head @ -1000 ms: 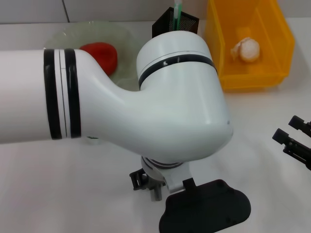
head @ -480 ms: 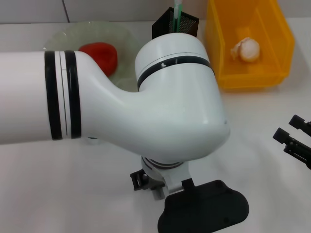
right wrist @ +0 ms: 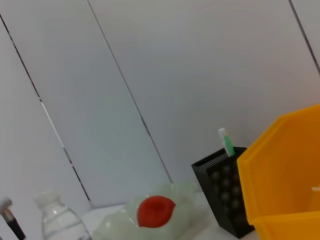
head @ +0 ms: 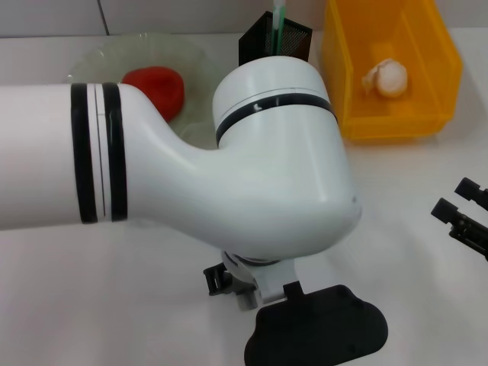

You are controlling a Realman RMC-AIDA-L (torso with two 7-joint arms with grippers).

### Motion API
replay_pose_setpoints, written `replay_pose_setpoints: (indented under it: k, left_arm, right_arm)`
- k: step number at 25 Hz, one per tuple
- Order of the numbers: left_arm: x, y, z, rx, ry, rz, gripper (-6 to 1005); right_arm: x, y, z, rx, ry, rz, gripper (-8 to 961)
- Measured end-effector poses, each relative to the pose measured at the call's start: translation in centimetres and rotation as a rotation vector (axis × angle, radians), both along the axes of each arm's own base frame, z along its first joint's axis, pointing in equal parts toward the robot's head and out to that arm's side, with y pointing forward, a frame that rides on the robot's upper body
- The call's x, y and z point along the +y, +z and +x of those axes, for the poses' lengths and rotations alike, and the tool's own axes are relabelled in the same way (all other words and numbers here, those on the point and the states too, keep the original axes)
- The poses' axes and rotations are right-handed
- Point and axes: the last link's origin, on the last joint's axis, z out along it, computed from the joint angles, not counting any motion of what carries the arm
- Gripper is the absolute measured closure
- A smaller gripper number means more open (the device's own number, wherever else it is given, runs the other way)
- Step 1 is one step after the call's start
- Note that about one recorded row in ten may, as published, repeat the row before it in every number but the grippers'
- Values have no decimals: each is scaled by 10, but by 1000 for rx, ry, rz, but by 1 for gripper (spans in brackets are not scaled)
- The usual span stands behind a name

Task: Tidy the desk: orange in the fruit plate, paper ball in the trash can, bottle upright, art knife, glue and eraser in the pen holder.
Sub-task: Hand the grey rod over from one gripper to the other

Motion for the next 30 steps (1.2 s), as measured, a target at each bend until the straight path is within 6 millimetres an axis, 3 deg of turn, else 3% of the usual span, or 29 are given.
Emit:
replay_pose_setpoints:
  k: [9,13,17,30]
  left_arm:
    - [-4,2,10,-22,-50,16,805]
    - [-22,8,40,-92,-162,5,799]
    - [-29,10,55,-139,-225,-1,793]
    - [-37,12,84,-251,-357,-6,772]
  right_arm:
    - [13,37,-5,241,-109,-143,168]
    - [24,60,-8,465,-257,-325,169]
    - [35,71,-8,538,-335,-425,170]
    - [86,49,-47,408,-391,-778,173]
